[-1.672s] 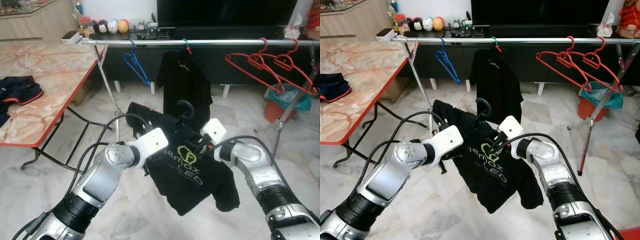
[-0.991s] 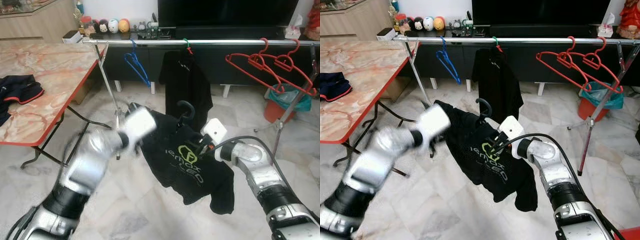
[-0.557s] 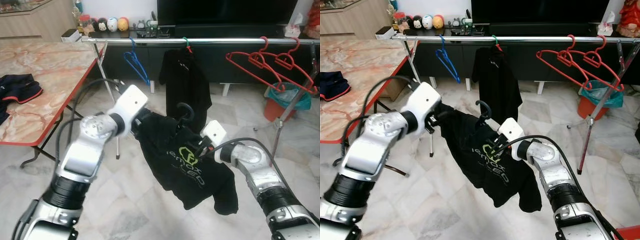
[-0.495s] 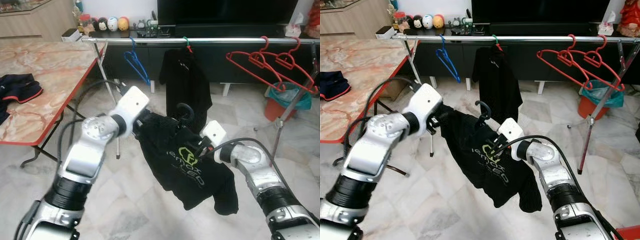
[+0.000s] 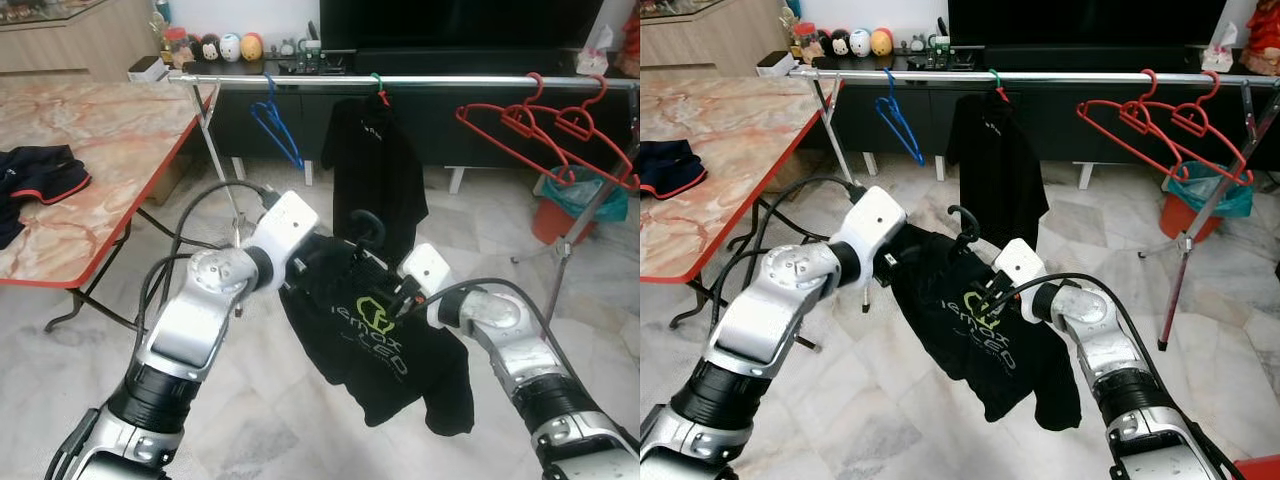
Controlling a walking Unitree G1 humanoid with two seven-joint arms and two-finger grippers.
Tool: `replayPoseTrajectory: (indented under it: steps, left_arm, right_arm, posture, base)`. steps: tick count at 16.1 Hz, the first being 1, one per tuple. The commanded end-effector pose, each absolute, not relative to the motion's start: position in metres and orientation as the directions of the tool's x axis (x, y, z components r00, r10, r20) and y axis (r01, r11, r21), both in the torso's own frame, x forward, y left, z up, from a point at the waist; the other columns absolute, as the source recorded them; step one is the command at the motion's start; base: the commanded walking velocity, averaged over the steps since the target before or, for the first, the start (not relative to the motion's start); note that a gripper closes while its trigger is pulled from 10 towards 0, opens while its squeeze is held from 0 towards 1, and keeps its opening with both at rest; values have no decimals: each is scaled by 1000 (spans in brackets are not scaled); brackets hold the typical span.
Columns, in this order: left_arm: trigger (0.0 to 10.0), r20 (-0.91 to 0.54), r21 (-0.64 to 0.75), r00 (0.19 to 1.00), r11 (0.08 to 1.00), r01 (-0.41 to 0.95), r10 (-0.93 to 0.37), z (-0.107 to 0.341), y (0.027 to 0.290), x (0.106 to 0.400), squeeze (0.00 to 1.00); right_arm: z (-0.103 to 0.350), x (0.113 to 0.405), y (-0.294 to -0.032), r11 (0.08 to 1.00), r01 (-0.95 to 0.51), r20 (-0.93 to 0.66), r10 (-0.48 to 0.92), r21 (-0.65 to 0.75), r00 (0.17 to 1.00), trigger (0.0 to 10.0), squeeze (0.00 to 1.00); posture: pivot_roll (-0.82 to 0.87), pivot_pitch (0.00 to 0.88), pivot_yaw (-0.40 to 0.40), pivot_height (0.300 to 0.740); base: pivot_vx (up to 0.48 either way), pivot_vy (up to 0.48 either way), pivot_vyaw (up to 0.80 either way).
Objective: Hang hanger
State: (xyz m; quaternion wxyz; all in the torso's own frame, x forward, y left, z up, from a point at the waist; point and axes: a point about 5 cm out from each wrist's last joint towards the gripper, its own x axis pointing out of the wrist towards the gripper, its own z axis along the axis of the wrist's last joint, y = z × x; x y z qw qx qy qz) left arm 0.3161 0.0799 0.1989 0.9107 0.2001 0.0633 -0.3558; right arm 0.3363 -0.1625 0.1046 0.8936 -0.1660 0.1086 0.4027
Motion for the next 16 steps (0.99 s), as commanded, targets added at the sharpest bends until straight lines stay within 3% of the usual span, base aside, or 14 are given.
replayPoseTrajectory:
  steps: [1,10,11,16]
  left_arm:
    - [10000,-271,312,730,660,683,-627,194,75,315,1000]
    - [10000,-260,301,719,654,694,-644,195,65,312,1000]
    - [10000,-260,302,719,653,694,-644,195,64,312,0]
    - [10000,-250,329,742,666,669,-622,195,59,315,0]
  right_arm:
    - [108,337,-156,606,-763,-304,701,-224,645,10000,0]
    - [106,336,-156,606,-762,-308,697,-229,647,10000,0]
    - [106,335,-156,606,-762,-307,698,-229,647,10000,0]
    - [106,335,-154,601,-766,-301,705,-228,642,10000,0]
  posture:
    - [25,0,52,719]
    - [16,0,62,719]
    - [18,0,63,719]
    - [11,0,69,719]
  base:
    - [0,0,0]
    - [0,0,0]
    - [0,0,0]
    - [0,0,0]
